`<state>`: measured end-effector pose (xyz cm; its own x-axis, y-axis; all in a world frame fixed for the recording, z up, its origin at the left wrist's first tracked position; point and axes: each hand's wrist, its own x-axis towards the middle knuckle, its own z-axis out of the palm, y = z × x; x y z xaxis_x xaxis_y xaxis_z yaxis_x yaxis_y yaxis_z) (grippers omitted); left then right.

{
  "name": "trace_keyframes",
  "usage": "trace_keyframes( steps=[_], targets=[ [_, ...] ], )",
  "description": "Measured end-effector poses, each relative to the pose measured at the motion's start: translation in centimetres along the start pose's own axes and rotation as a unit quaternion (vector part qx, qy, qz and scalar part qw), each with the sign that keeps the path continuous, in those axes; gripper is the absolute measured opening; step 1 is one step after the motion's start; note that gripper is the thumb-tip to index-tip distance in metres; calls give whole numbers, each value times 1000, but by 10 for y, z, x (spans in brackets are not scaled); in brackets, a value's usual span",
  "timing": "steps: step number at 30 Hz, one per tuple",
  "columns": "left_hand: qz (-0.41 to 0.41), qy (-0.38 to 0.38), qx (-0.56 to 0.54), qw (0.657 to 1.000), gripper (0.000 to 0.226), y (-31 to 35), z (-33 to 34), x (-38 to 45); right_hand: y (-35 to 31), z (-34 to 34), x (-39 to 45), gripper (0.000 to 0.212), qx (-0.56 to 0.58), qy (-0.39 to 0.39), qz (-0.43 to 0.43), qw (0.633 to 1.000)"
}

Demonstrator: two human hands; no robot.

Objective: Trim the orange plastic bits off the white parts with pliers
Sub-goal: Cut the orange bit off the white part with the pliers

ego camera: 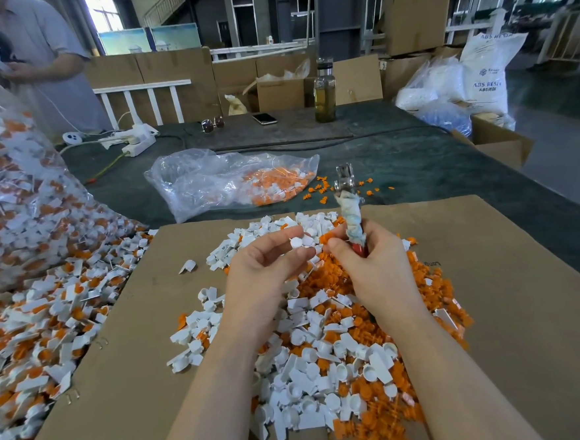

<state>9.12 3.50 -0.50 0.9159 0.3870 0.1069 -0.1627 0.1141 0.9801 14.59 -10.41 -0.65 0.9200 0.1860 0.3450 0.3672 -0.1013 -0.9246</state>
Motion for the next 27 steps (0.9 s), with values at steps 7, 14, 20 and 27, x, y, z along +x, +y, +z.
trace_keyframes(
  steps=[7, 14, 20, 27],
  targets=[
    [2, 8, -15, 1000, 31, 0, 4, -1, 1, 1, 0, 11, 10, 2, 0, 1000],
    [6, 61, -14, 998, 31, 1, 2, 0, 0, 2, 0, 9, 7, 0, -7, 1000],
    [33, 66, 74, 994, 12, -2, 3, -1, -2, 2, -1, 10, -5, 1, -9, 1000],
    [23, 54, 83, 995, 22, -4, 7, 0, 0, 3, -2, 11, -24, 11, -14, 1000]
  ],
)
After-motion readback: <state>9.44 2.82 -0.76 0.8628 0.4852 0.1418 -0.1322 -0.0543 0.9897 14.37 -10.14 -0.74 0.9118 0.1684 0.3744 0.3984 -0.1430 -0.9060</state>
